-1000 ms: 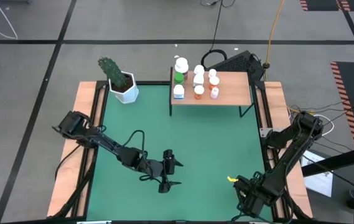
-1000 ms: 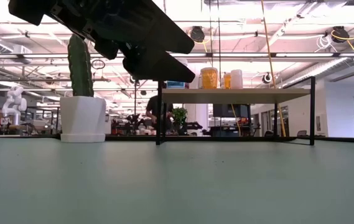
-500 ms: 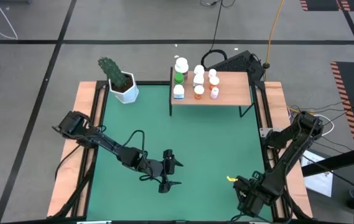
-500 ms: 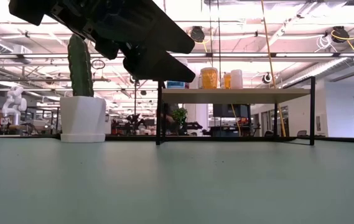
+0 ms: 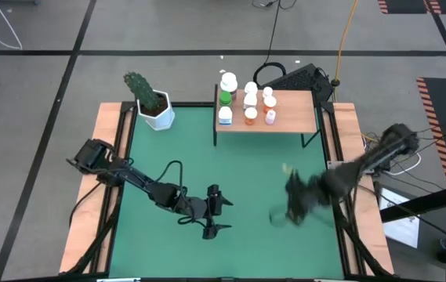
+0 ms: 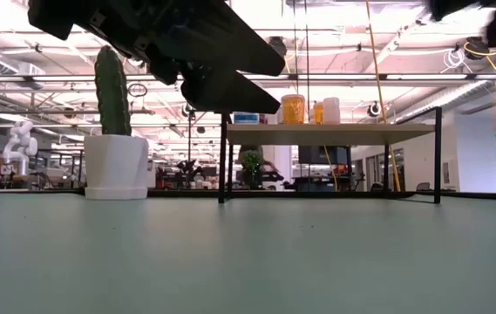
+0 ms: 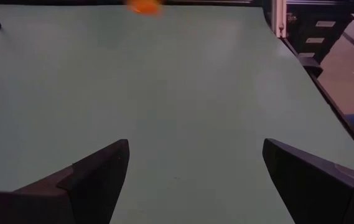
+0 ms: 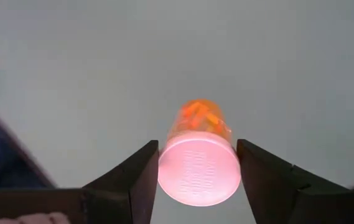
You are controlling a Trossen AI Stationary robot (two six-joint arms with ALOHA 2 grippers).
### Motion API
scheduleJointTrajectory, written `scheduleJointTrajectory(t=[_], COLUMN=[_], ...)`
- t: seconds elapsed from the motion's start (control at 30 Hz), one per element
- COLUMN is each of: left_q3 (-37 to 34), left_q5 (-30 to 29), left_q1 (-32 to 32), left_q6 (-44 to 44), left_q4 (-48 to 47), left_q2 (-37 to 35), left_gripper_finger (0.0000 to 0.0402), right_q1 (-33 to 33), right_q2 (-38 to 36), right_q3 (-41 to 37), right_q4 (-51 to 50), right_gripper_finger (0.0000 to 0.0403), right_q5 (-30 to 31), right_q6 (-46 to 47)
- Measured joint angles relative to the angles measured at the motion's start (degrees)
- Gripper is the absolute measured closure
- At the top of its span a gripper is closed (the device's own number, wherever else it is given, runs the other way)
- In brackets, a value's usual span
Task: Pick and place medicine bottles onto shelf by color
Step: Put the orange pill bottle on the shelf
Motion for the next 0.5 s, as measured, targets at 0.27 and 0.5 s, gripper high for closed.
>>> scheduleJointTrajectory(t=[0.27,0.5], left_q3=[0.0,0.0], left_q5=[0.0,0.0], left_q1=[0.2,1.8], left_q6=[1.4,2.7], left_q4=[0.0,-0.2], left_q2=[0.0,0.0], left_gripper_finger=[0.0030,0.0030], right_q1=[-37.7,-63.3], right_q2=[-13.4,-8.5], right_q3=[5.6,21.7], right_q4=[-7.4,-3.9], right_gripper_finger=[0.0213,0.0214], right_q5=[0.0,-3.4], right_q6=[-20.2,-36.1])
